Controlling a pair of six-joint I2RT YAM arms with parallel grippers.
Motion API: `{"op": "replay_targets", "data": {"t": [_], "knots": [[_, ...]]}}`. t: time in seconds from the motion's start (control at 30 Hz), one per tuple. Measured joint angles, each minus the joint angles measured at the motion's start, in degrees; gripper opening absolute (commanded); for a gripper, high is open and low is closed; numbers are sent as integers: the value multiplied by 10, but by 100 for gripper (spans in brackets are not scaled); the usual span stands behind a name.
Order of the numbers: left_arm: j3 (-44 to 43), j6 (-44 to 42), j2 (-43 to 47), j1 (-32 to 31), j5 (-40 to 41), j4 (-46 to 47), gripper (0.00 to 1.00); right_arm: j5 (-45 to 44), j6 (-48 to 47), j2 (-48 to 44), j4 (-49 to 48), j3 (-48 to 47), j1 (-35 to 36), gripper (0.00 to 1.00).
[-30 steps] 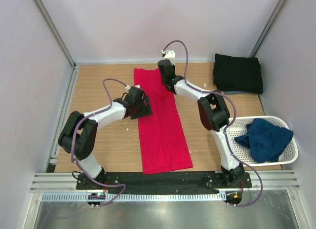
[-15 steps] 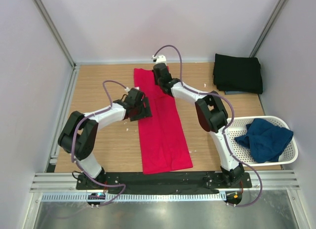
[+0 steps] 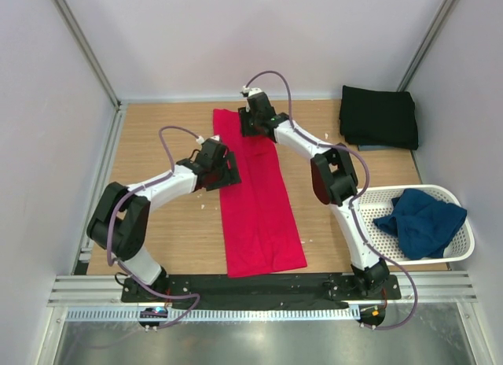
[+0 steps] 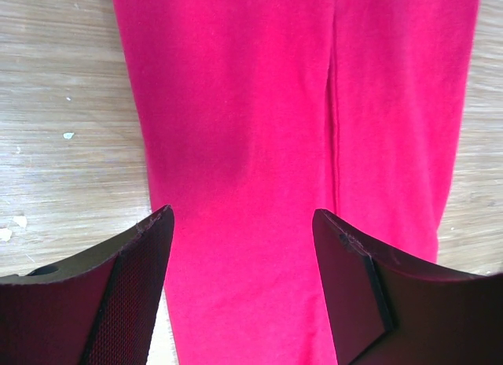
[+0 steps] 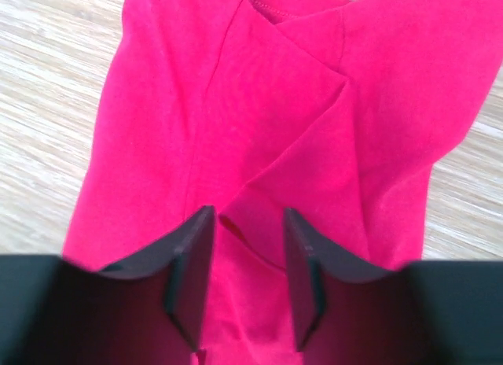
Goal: Fold and stack the t-shirts
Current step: Fold the tshirt
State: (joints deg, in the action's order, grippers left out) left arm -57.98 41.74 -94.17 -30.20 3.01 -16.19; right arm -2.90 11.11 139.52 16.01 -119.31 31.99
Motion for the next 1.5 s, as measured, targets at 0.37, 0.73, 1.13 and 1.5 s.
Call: {"op": "replay_targets", "data": {"t": [0.37,0.73,1.13,1.5], "knots": [[-39,-7,10,5,4,-12,73,58,38,-57,89,-35,-59,54],[-61,4,10,7,3,-8,73,92,44,-67,19,63,-62,1],[-39,46,10,16,-12,-7,72,79,59,-72,-93,209,-62,1],[-56,38,-62,42,-61,0,67,64,60,-196,-12,247,-62,35]]}}
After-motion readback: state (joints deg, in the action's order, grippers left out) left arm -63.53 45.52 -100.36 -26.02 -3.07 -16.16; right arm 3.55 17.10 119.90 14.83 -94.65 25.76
